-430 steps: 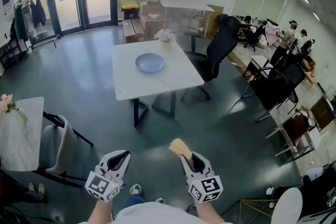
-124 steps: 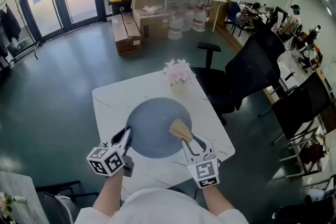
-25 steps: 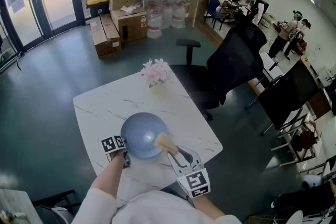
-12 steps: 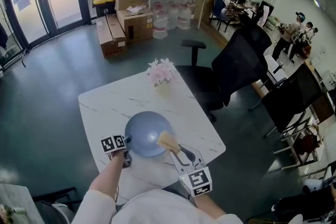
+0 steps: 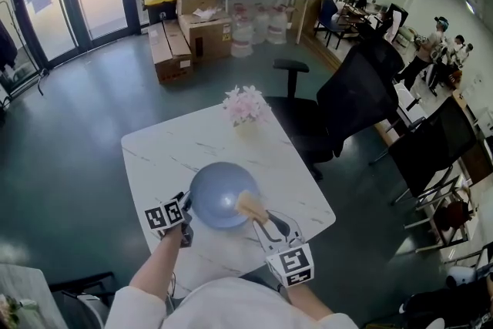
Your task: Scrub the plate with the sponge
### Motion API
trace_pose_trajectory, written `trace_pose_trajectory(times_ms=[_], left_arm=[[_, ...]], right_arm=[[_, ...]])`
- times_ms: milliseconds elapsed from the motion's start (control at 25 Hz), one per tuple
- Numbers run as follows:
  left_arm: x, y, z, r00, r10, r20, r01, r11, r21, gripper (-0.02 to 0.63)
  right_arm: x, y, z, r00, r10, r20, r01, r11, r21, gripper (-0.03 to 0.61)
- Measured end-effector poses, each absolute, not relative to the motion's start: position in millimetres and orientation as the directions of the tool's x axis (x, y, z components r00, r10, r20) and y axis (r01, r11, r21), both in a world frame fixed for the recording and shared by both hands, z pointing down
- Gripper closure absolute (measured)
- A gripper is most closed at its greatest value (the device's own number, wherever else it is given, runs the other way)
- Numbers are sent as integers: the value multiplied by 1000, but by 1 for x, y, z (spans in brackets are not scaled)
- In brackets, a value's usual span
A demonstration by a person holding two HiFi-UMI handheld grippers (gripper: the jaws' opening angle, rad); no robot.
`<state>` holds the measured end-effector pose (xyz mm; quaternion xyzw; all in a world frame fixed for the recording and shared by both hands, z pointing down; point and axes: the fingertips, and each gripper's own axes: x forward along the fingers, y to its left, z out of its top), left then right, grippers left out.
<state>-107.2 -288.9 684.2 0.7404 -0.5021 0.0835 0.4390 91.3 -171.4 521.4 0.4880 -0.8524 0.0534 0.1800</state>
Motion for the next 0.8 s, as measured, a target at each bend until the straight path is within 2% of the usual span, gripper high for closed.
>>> trace_pose_trajectory(times_ms=[80, 240, 360, 520, 800], left_arm=[[-102, -287, 665, 508, -688, 518, -809, -175, 561, 507], [-92, -280, 630, 565, -708, 423, -780, -291, 553, 559], [-85, -271, 599, 607, -719, 337, -744, -367, 558, 569], [-79, -256, 565, 625, -728, 281, -755, -473, 454, 571], [-80, -228, 530, 621, -757, 204, -758, -513, 403, 571]], right_arm=[[91, -172, 522, -459, -813, 358, -852, 517, 83, 439], [89, -172, 522, -461, -813, 356, -851, 518, 81, 439], [88, -173, 521, -462, -813, 353, -852, 518, 78, 439], [86, -173, 521, -465, -814, 348, -852, 518, 75, 439], [85, -170, 519, -461, -818, 344, -856, 512, 73, 439]])
